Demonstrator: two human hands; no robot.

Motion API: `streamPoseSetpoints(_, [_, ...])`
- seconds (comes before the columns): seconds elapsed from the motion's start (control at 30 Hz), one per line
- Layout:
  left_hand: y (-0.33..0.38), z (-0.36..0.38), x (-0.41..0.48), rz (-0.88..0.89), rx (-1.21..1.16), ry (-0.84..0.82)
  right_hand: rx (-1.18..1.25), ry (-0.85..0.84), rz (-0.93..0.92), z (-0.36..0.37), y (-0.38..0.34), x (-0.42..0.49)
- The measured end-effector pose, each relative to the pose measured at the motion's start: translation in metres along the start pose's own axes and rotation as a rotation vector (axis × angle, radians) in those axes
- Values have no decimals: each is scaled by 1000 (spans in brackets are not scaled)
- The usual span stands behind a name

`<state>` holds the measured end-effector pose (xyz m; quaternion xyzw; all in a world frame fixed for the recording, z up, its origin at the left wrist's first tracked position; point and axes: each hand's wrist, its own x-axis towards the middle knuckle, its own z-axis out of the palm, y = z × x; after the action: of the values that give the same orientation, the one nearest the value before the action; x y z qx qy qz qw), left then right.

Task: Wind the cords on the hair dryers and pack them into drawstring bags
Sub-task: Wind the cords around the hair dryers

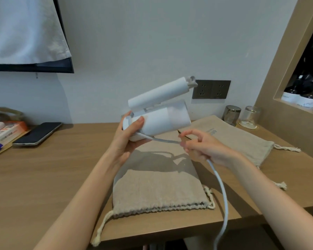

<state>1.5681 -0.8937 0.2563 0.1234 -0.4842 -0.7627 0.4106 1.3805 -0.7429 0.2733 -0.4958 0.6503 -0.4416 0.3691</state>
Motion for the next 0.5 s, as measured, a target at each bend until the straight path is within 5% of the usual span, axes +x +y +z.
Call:
streamPoseSetpoints(0.1, [-3, 7, -5, -41, 57, -115, -328, 141, 79, -10, -10, -3])
streamPoseSetpoints(0.3, [0, 4, -9, -76, 248, -357, -394, 227, 131, -26, -23, -3])
streamPoseSetpoints(0.5, [0, 7, -14, -47, 548, -317, -461, 266, 41, -38, -43, 2])
